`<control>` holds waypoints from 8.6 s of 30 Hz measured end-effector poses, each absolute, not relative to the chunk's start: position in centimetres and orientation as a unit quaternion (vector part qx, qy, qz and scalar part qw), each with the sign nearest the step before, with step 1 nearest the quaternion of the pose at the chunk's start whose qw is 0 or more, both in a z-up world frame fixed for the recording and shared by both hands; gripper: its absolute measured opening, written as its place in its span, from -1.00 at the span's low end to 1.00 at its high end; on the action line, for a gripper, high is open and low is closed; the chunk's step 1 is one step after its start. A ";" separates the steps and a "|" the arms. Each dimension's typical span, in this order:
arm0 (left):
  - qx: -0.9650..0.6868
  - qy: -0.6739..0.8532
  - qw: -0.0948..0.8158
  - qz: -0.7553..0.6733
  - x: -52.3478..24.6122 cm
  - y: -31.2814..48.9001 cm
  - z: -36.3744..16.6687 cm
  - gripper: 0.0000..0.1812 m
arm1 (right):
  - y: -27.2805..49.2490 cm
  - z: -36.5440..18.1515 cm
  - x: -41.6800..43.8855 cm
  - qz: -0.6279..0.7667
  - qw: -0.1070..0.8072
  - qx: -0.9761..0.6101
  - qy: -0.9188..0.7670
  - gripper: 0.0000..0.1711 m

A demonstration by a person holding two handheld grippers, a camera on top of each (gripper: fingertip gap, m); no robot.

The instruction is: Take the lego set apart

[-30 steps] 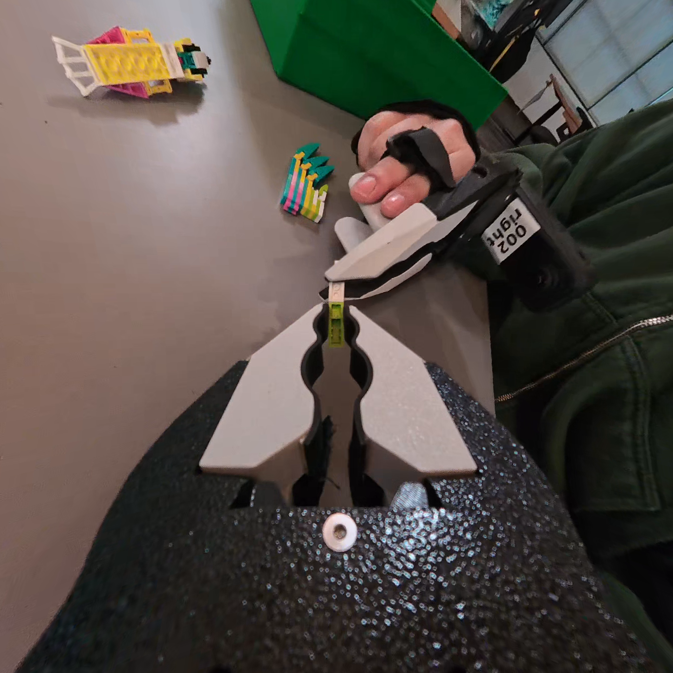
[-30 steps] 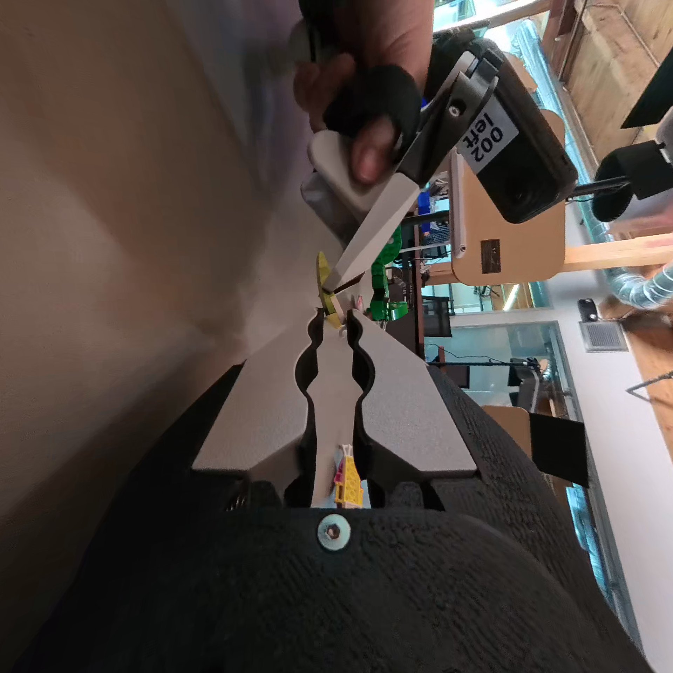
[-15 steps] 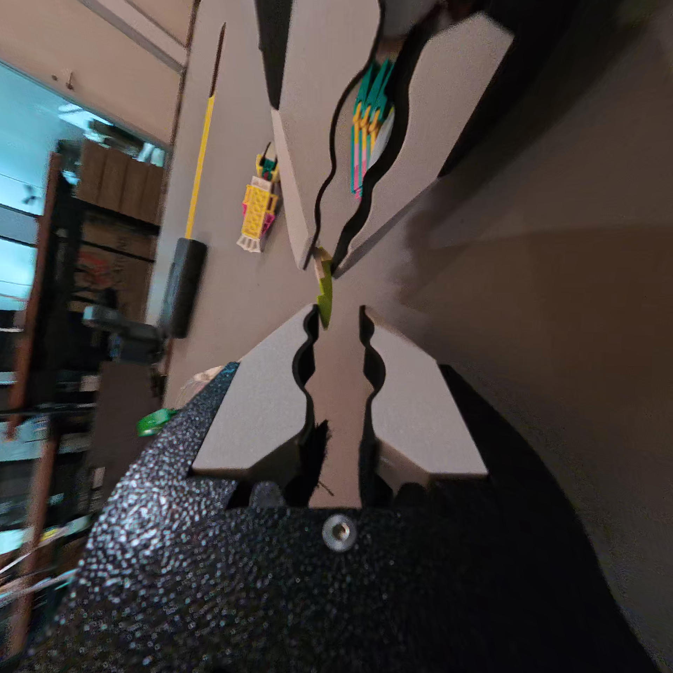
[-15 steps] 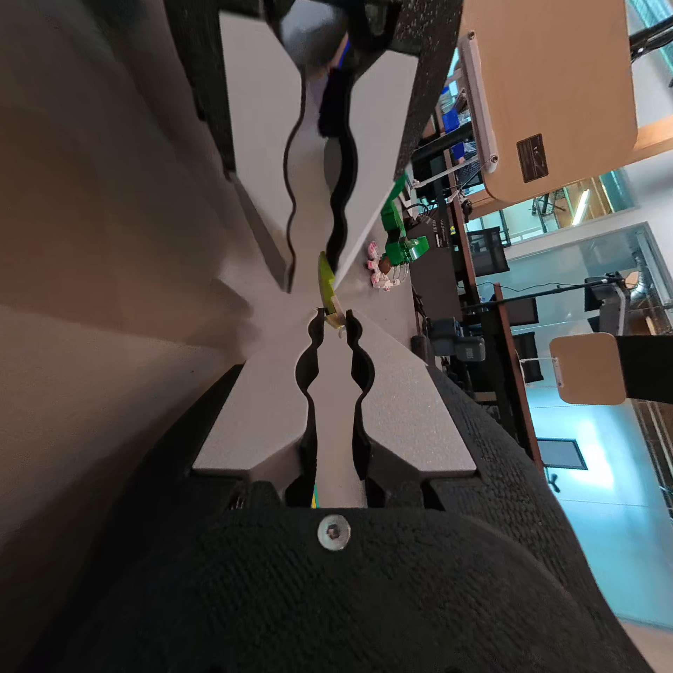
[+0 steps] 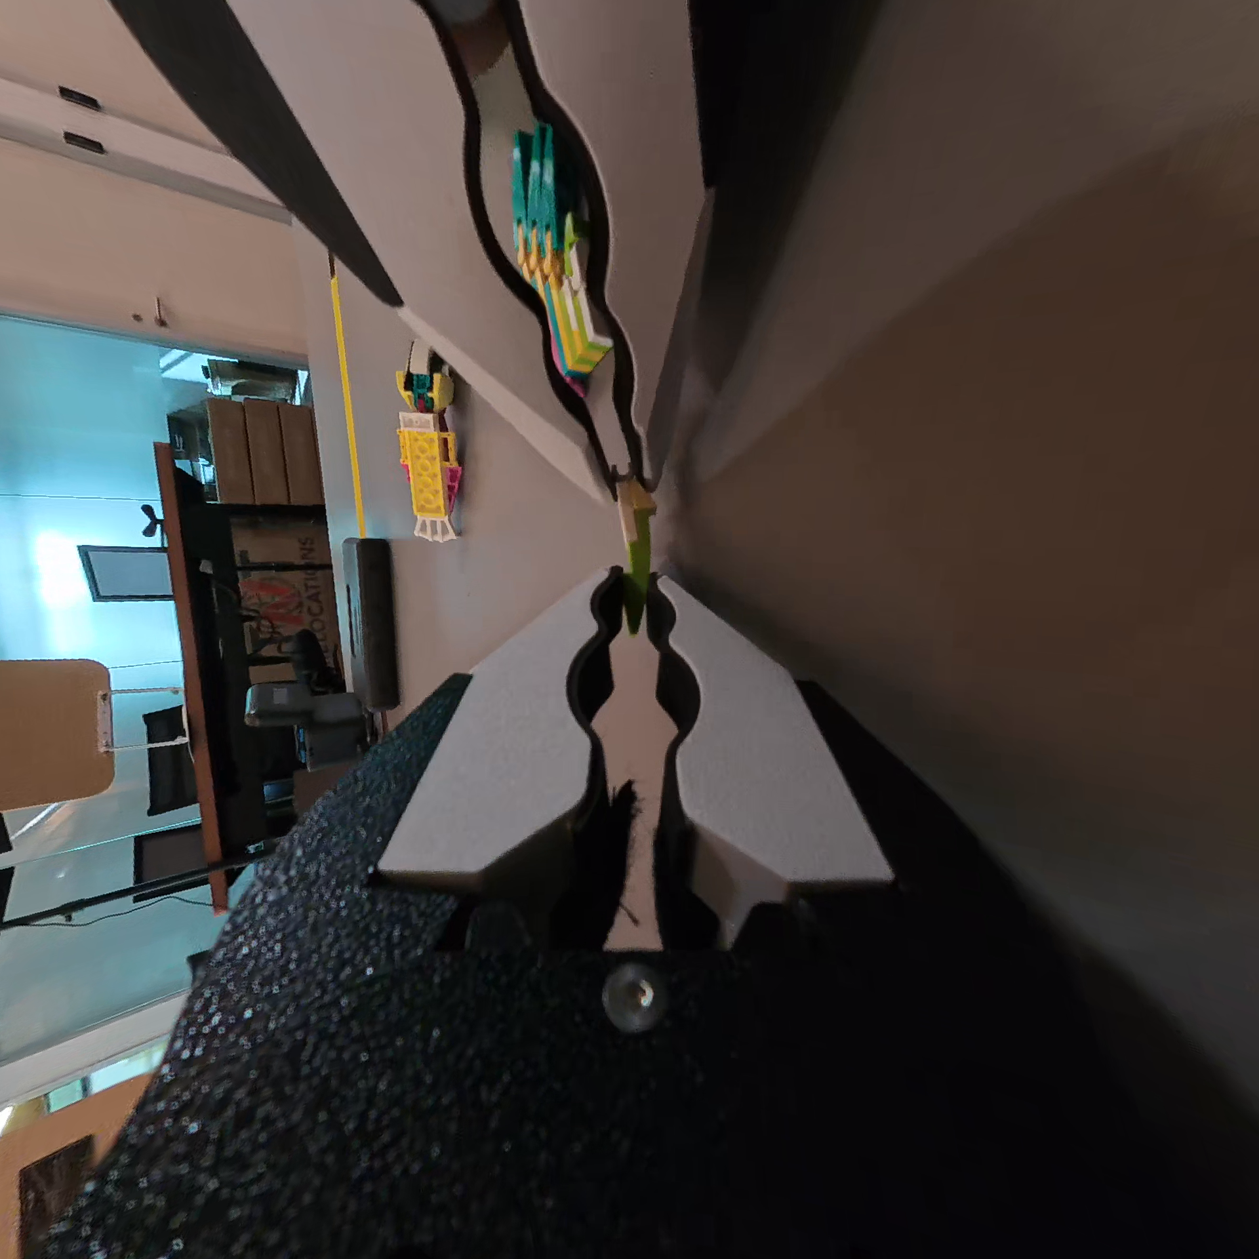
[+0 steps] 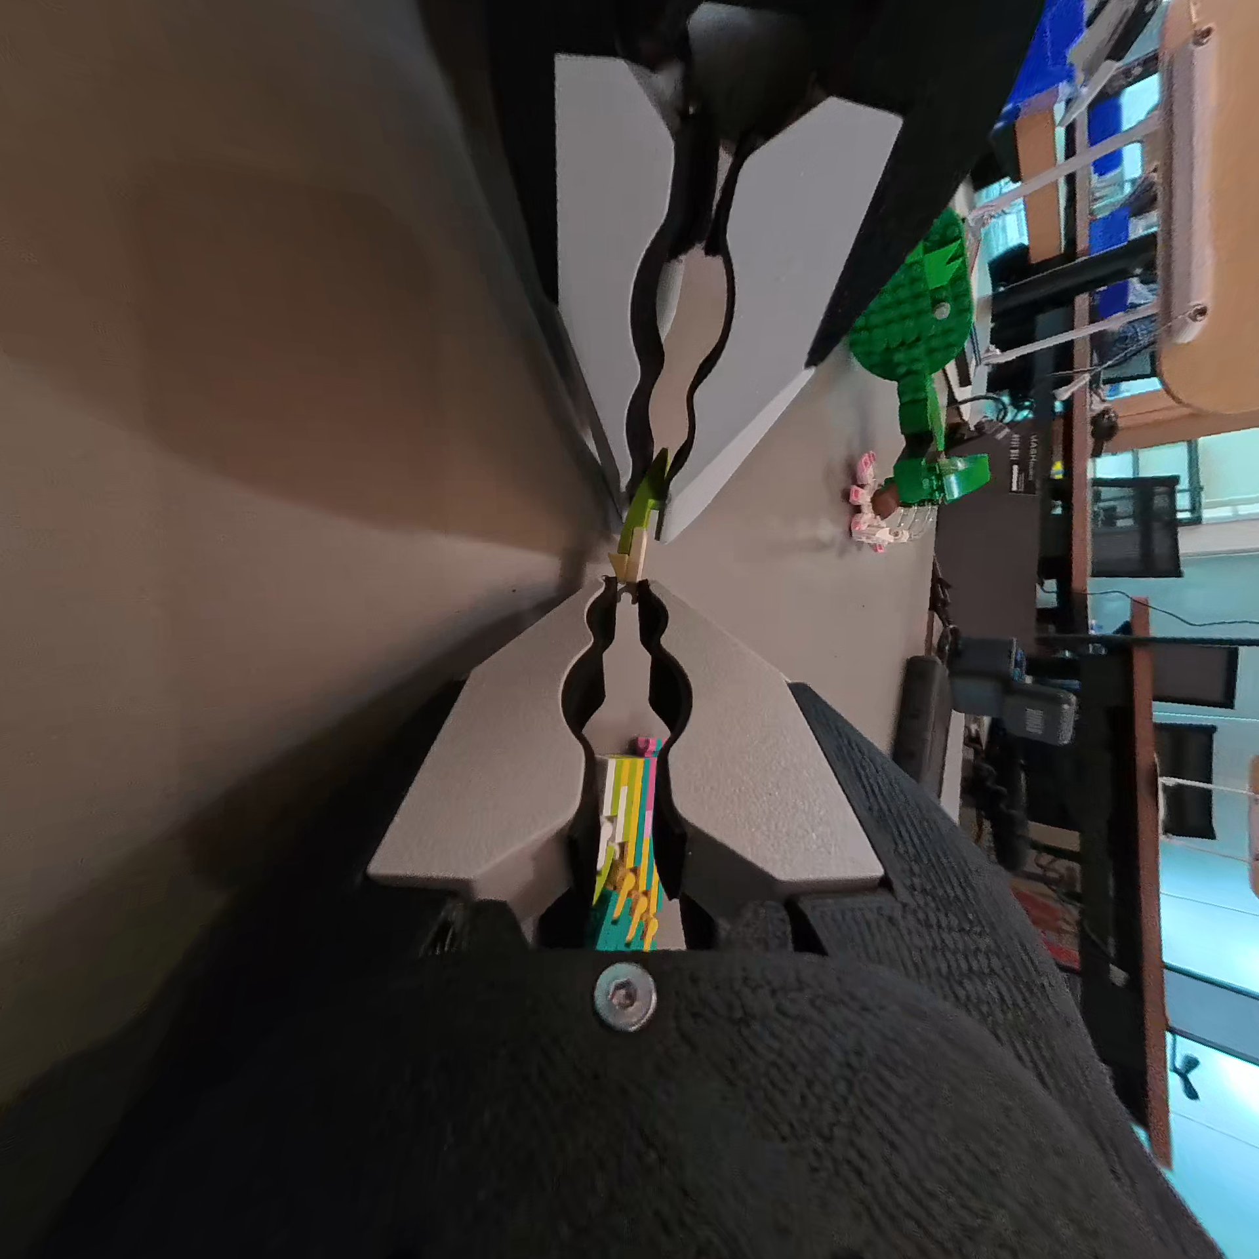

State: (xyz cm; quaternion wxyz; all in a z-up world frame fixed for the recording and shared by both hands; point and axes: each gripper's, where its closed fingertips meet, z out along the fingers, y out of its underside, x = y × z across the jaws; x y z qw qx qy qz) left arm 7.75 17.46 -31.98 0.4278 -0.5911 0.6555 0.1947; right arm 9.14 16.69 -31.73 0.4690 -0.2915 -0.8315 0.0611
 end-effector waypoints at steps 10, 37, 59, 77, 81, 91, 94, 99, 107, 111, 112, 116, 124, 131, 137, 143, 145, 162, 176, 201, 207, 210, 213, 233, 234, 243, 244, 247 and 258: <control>-0.606 0.648 0.432 0.163 8.1 17.2 -32.0 -0.95 | 16.3 -31.5 9.4 0.079 0.466 -0.291 -0.832 -0.95; -0.601 0.628 0.461 0.176 8.1 17.1 -29.8 -0.95 | 17.2 -29.7 8.4 0.119 0.492 -0.358 -0.784 -0.95; -0.601 0.595 0.534 0.005 10.2 15.9 -28.7 -0.88 | 14.7 -28.8 10.0 0.454 0.264 -0.513 -0.678 -0.91; -0.632 0.166 0.409 -0.637 9.1 15.8 -22.3 -1.00 | 16.5 -22.8 8.7 -0.103 0.725 -0.075 -0.676 -0.92; -0.657 0.253 0.532 -0.470 8.3 16.5 -22.0 -1.00 | 18.1 -23.4 8.2 0.077 0.691 -0.278 -0.662 -0.81; -0.657 0.143 0.544 -0.502 5.9 18.6 -21.7 -0.40 | 20.8 -23.7 8.7 0.137 0.667 -0.379 -0.627 -0.96; -0.662 0.161 0.498 -0.536 7.3 17.9 -22.5 -0.51 | 20.0 -23.9 8.6 0.038 0.693 -0.287 -0.660 -0.96; -0.683 0.241 0.531 -0.439 8.2 17.4 -23.5 -0.93 | 19.0 -24.0 8.3 -0.012 0.702 -0.233 -0.673 -0.96; -0.589 0.310 0.736 -0.124 6.8 17.7 -19.3 -0.94 | 19.4 -20.4 8.1 0.621 0.420 -0.545 -0.376 -0.70; -0.568 0.340 0.745 -0.085 8.2 17.4 -19.5 -0.94 | 19.4 -19.9 8.3 0.750 0.284 -0.539 -0.259 -0.80; -0.565 0.344 0.746 -0.079 8.3 17.4 -19.5 -0.94 | 19.1 -19.9 8.2 0.761 0.264 -0.535 -0.254 -0.79; -0.566 0.348 0.744 -0.068 8.3 17.5 -19.6 -0.94 | 18.6 -19.5 8.2 0.794 0.225 -0.518 -0.227 -0.93; -0.604 0.344 0.700 -0.162 8.8 17.6 -20.8 -0.91 | 18.8 -20.1 8.4 0.764 0.254 -0.525 -0.276 -0.94; -0.638 0.270 0.579 -0.429 9.4 16.7 -21.6 -0.78 | 17.6 -20.7 9.5 0.704 0.266 -0.508 -0.419 -0.94; -0.638 0.306 0.528 -0.470 11.3 15.4 -22.6 -0.92 | 15.7 -21.7 9.6 0.676 0.246 -0.496 -0.486 -0.94; -0.635 0.295 0.504 -0.506 11.2 15.1 -22.7 -0.91 | 15.3 -22.1 9.9 0.663 0.240 -0.492 -0.511 -0.94; -0.636 0.303 0.498 -0.506 11.4 14.9 -22.9 -0.93 | 15.1 -22.3 10.0 0.660 0.236 -0.491 -0.518 -0.94; -0.615 0.284 0.531 -0.510 10.4 15.1 -21.4 -0.89 | 15.3 -21.6 10.0 0.675 0.244 -0.482 -0.502 -0.94; -0.625 0.287 0.501 -0.526 11.1 14.8 -22.1 -0.94 | 15.0 -21.7 10.2 0.673 0.240 -0.476 -0.513 -0.94; -0.586 0.264 0.557 -0.526 10.5 15.1 -20.2 -0.94 | 15.2 -20.6 10.1 0.689 0.287 -0.448 -0.492 -0.91; -0.584 0.257 0.553 -0.537 10.3 15.1 -20.2 -0.94 | 15.2 -20.4 10.1 0.695 0.290 -0.444 -0.486 -0.85; -0.582 0.253 0.548 -0.545 10.4 15.0 -20.2 -0.94 | 15.1 -20.4 10.0 0.697 0.291 -0.442 -0.485 -0.89; -0.582 0.252 0.547 -0.547 10.4 15.0 -20.2 -0.94 | 15.1 -20.4 9.9 0.695 0.294 -0.443 -0.484 -0.92; -0.595 0.246 0.530 -0.552 10.6 15.2 -20.7 -0.90 | 15.2 -20.6 10.1 0.687 0.289 -0.447 -0.494 -0.95; -0.596 0.246 0.529 -0.552 10.6 15.2 -20.7 -0.89 | 15.2 -20.6 10.1 0.687 0.289 -0.447 -0.494 -0.95; -0.595 0.250 0.522 -0.557 10.7 15.1 -20.8 -0.90 | 15.1 -20.8 10.0 0.682 0.288 -0.449 -0.501 -0.95; -0.596 0.250 0.522 -0.557 10.7 15.1 -20.8 -0.90 | 15.1 -20.8 10.0 0.681 0.288 -0.449 -0.502 -0.95; -0.599 0.250 0.521 -0.554 10.7 15.1 -21.0 -0.91 | 15.1 -20.9 10.0 0.677 0.290 -0.450 -0.504 -0.95; -0.613 0.261 0.522 -0.532 10.6 15.1 -21.2 -0.94 | 15.0 -21.1 9.8 0.671 0.300 -0.451 -0.506 -0.94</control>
